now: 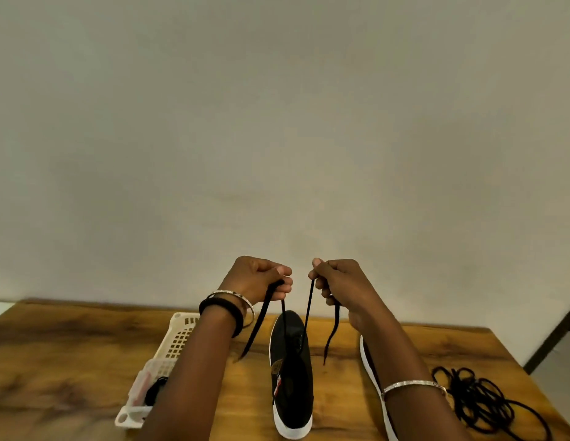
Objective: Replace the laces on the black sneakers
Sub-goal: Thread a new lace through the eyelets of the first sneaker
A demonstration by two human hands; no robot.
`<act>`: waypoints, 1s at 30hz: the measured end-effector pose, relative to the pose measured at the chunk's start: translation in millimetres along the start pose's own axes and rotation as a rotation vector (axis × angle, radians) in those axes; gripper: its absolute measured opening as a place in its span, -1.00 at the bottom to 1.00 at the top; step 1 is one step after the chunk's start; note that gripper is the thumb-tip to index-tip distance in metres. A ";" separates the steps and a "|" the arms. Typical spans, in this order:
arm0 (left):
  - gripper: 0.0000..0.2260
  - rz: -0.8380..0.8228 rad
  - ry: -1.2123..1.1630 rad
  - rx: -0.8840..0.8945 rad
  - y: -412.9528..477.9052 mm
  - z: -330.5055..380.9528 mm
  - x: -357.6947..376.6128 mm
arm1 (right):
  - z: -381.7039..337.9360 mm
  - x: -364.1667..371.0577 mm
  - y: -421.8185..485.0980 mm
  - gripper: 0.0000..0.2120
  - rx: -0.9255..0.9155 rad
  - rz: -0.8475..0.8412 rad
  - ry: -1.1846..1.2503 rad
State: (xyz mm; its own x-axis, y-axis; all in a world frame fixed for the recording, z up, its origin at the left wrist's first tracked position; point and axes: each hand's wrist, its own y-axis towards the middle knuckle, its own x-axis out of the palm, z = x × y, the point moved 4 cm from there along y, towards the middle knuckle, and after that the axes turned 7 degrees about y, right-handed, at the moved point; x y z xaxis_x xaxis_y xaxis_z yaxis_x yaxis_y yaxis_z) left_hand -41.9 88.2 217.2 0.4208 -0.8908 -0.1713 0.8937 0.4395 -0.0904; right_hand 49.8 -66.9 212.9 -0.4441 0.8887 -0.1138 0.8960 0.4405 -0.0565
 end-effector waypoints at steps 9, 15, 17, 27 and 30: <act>-0.73 -0.074 -0.123 -0.156 -17.2 35.4 -0.9 | -56.8 -5.2 -21.2 -0.69 -0.038 0.072 0.069; -0.72 -0.130 -0.224 -0.259 -20.1 29.1 -7.1 | -69.7 -6.6 -27.7 -0.74 0.011 0.072 0.161; -0.77 -0.144 -0.135 -0.252 -20.2 29.0 -9.8 | -70.2 -5.3 -30.0 -0.72 0.039 0.042 0.204; -0.95 -0.007 0.749 0.037 -15.8 48.9 -22.6 | -70.3 0.9 -37.6 -0.69 0.003 -0.023 0.242; -0.85 0.049 1.153 0.235 -13.0 64.2 -19.6 | -73.2 2.7 -38.2 -0.67 -0.016 -0.045 0.243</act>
State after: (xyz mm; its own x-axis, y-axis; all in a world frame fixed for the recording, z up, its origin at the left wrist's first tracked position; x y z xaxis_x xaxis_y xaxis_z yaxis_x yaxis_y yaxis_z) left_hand -51.8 92.6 284.7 0.1735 -0.1901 -0.9663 0.9381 0.3306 0.1034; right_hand 14.4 -72.0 287.4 -0.4718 0.8720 0.1309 0.8763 0.4802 -0.0404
